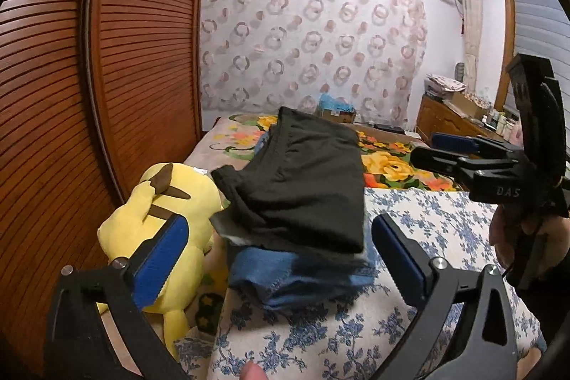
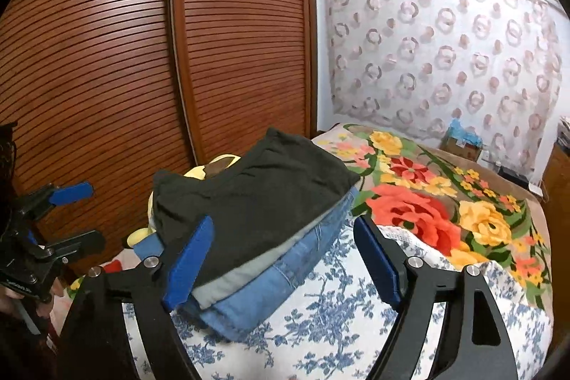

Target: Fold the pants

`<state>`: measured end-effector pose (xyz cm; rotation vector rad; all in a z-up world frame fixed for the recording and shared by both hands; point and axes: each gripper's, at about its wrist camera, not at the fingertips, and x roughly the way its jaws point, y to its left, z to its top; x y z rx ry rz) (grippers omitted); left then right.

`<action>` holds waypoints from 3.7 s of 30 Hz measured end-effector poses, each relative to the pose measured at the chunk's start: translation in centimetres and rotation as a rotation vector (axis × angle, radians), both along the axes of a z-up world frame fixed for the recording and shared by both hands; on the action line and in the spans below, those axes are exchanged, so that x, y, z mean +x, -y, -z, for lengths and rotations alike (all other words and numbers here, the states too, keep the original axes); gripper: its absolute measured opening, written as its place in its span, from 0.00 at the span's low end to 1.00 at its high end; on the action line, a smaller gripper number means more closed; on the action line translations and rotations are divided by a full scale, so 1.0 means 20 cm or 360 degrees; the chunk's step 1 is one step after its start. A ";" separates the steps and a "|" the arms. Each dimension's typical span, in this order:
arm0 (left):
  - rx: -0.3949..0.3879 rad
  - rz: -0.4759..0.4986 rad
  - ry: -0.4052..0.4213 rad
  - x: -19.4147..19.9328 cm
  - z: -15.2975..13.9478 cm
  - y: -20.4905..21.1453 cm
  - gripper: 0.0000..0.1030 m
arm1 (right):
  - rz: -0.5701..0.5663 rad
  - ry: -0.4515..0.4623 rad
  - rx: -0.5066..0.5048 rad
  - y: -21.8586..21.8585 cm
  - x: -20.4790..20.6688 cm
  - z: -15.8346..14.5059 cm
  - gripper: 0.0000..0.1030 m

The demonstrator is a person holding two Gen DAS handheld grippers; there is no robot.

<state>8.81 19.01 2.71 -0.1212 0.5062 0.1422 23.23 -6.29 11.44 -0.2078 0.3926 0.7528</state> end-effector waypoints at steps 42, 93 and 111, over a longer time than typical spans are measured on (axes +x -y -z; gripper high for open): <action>0.0020 0.0379 -0.0070 -0.13 0.04 0.76 1.00 | 0.0725 0.0014 0.0142 0.61 -0.94 0.13 0.82; 0.0086 0.0363 0.0151 -0.35 -0.27 0.85 1.00 | 0.0863 0.0230 0.0281 0.69 -1.17 0.16 0.82; 0.0085 0.0356 0.0154 -0.36 -0.27 0.84 1.00 | 0.0851 0.0222 0.0261 0.73 -1.16 0.16 0.82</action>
